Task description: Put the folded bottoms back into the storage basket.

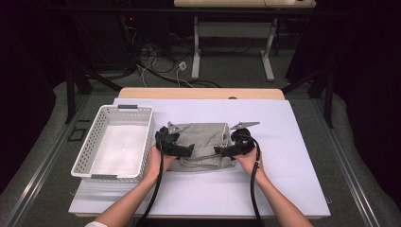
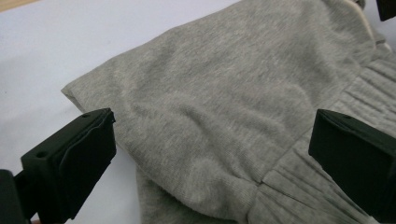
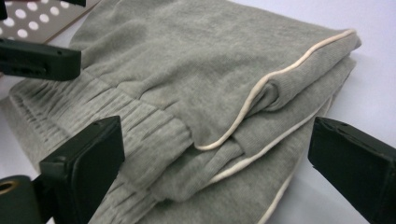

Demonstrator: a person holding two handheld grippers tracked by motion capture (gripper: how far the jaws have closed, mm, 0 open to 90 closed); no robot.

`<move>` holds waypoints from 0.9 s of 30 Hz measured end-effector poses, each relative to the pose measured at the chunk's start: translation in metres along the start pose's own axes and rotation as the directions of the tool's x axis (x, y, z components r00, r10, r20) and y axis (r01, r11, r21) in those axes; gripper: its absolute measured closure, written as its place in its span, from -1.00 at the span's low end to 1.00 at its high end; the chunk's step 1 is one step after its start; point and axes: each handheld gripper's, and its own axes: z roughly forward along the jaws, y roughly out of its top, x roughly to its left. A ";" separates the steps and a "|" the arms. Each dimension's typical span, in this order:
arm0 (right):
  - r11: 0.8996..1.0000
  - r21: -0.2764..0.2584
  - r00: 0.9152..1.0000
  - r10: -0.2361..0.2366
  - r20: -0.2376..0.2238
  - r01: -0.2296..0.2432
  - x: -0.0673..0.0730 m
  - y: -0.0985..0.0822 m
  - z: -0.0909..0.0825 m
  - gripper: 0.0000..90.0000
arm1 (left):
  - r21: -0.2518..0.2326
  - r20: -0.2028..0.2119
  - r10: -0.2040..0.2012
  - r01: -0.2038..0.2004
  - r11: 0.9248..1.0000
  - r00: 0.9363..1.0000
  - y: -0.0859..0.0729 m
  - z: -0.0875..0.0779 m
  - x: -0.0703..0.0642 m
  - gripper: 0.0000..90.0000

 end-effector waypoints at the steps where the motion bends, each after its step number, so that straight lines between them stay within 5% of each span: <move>1: 1.000 -0.003 1.000 0.004 -0.002 -0.004 -0.001 0.001 0.001 -0.89 | 0.005 -0.004 -0.004 0.004 1.000 1.000 0.000 0.002 0.001 -0.98; 14: 0.998 0.021 0.998 0.052 0.026 -0.052 -0.014 0.006 0.015 -0.68 | 0.074 0.007 -0.065 0.065 0.995 0.998 -0.002 0.021 0.012 -0.98; 27: 0.996 0.071 0.996 0.055 0.063 -0.060 -0.014 0.003 0.024 -0.56 | 0.123 0.037 -0.071 0.066 0.990 0.997 -0.006 0.029 0.015 -0.96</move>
